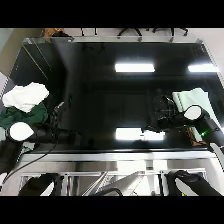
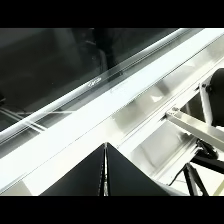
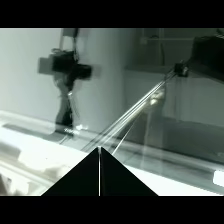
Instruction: Fold the shirts.
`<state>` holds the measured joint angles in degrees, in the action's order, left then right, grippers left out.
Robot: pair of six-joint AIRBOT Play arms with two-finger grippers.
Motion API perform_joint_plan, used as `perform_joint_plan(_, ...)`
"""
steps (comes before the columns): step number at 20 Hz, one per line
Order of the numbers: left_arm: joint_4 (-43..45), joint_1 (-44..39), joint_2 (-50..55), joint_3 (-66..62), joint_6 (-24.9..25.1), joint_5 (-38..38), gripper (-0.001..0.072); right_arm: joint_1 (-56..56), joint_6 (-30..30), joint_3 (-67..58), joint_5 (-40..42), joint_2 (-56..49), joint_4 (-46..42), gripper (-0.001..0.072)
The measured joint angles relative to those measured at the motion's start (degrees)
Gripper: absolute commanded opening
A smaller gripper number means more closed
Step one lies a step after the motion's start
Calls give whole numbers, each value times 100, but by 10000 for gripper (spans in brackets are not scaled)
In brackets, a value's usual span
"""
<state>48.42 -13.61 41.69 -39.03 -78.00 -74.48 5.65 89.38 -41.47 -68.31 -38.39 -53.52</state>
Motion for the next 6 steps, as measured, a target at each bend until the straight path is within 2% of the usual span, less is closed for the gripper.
perform_joint_plan(6, -2, -46, -660, 264, -44, 188, 13, 140, -9, 94, 76, 42, 197, 20)
